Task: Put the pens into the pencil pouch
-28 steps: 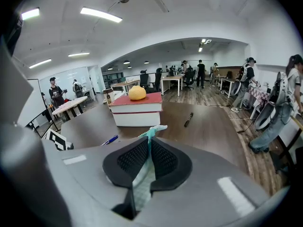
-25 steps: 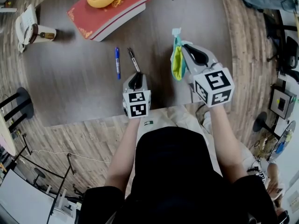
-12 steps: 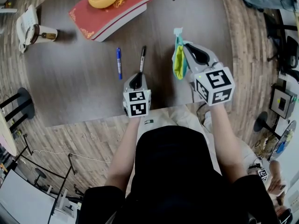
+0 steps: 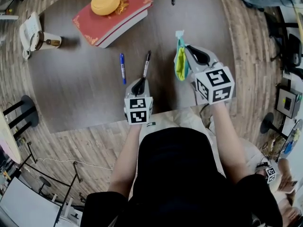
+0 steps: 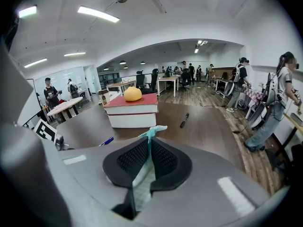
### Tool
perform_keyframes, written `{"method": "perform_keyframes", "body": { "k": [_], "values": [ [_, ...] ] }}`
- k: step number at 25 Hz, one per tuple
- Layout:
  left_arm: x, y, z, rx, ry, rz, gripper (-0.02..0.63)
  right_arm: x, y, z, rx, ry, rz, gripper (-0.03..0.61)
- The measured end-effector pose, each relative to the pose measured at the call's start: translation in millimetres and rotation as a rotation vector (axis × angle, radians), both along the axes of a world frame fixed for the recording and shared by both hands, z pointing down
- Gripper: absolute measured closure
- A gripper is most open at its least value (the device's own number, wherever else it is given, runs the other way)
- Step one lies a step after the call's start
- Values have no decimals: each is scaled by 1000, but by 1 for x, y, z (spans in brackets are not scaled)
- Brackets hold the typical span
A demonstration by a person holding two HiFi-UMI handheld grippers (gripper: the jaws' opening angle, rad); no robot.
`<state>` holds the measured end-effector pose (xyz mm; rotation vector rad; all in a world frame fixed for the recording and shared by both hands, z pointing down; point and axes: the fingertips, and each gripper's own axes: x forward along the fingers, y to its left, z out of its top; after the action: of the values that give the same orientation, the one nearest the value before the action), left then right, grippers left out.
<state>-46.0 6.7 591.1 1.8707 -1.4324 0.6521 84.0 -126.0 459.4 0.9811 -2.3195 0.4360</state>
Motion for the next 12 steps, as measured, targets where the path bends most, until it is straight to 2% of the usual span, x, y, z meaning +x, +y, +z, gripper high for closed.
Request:
{"method": "perform_keyframes", "body": {
  "k": [12],
  "values": [
    [9,-5,-77,138,16,124,584,8,-4,3,2,-9,37,549]
  ]
}}
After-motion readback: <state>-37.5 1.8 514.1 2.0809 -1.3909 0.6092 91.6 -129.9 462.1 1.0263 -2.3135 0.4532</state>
